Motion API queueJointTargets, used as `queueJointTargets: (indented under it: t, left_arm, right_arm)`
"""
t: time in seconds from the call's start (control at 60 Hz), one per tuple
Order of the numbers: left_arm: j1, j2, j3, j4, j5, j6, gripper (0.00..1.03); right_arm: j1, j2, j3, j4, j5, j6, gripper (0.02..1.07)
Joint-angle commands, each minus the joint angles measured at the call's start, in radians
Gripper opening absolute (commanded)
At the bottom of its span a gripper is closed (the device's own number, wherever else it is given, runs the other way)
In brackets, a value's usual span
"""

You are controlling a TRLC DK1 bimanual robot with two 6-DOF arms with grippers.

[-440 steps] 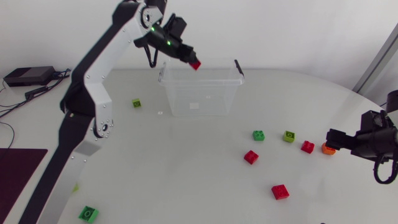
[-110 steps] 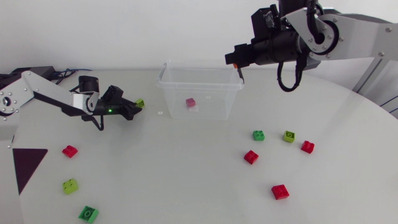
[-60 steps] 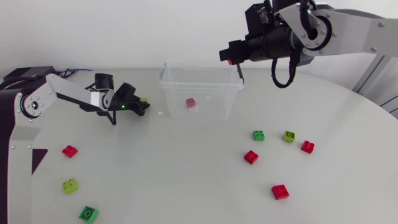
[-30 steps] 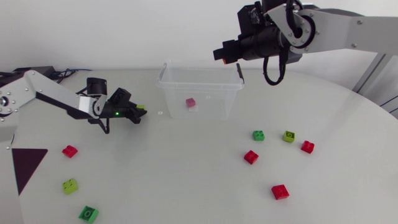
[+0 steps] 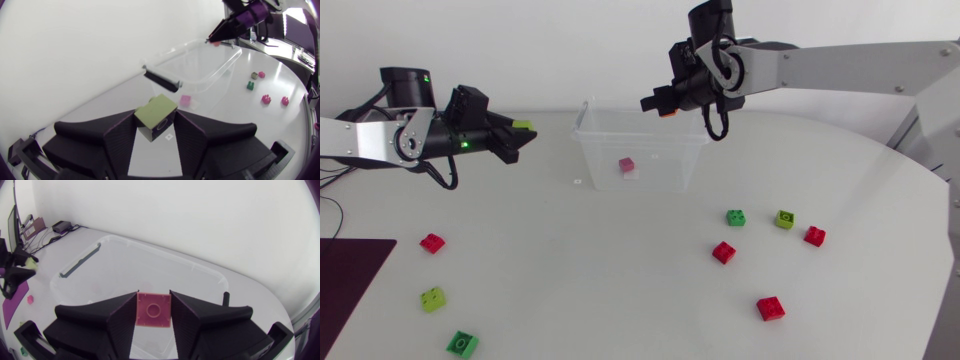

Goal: Pick up the duplo bricks and place them in the container

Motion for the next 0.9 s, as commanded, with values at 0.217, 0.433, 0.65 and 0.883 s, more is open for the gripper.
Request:
queueJointTargets:
  t: [0.217,0.433,0.65,0.883]
  left_arm:
    - [-0.133,-0.117,0.05,-0.07,-0.005,-0.127,0.31]
    - [-0.241,-0.048,0.133,-0.054,-0.106,-0.158,0.31]
    - [-0.304,0.148,0.338,-0.077,-0.186,-0.182,0.31]
    - [-0.356,0.351,0.587,-0.148,-0.277,-0.207,0.38]
  right_arm:
    - [-0.024,0.068,0.092,-0.061,0.054,0.014,0.93]
    - [-0.035,-0.09,-0.063,-0.032,0.062,0.012,0.95]
    - [-0.058,-0.302,-0.308,0.005,0.058,0.009,0.96]
    - [-0.065,-0.521,-0.567,0.03,0.055,-0.008,0.97]
